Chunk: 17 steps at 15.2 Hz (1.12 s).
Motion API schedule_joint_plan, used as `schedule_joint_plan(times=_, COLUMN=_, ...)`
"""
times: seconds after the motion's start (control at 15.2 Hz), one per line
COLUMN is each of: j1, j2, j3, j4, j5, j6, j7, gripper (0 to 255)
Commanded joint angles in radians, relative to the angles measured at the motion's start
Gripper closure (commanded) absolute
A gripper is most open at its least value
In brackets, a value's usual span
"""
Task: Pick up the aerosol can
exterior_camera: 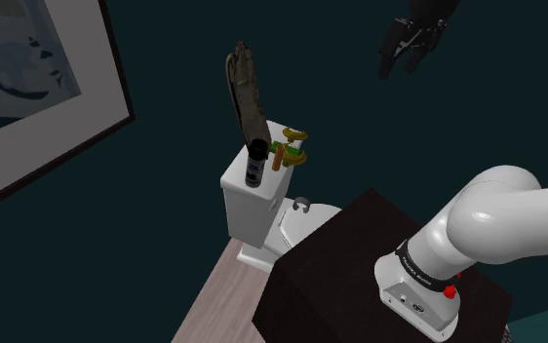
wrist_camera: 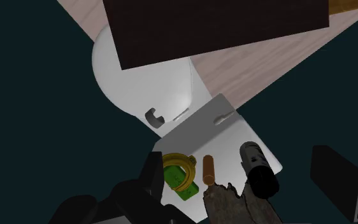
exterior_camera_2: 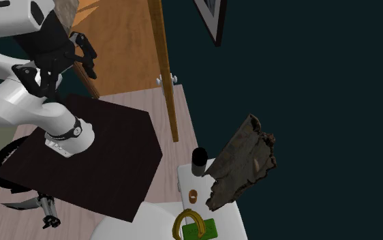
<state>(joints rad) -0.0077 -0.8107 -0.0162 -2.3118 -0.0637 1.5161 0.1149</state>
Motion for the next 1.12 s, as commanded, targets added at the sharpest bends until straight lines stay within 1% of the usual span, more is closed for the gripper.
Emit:
schedule_joint_plan(times=0.0, j1=0.000, j2=0.000, j3=0.000, j4=0.000, j5=0.000, j6=0.000, j7=0.000, gripper=0)
schedule_joint_plan(times=0.53, j1=0.011, j2=0.174, j3=0.025, j4=-0.099, j5=0.027, j6=0.267, j7=0.054, gripper=0)
schedule_joint_plan(times=0.79, j1=0.017, j2=0.292, j3=0.037, j4=-0.115, j5=0.037, j6=0.398, j7=0.078, gripper=0)
schedule_joint_plan(times=1.06, j1=0.022, j2=0.425, j3=0.049, j4=-0.108, j5=0.044, j6=0.522, j7=0.102, gripper=0)
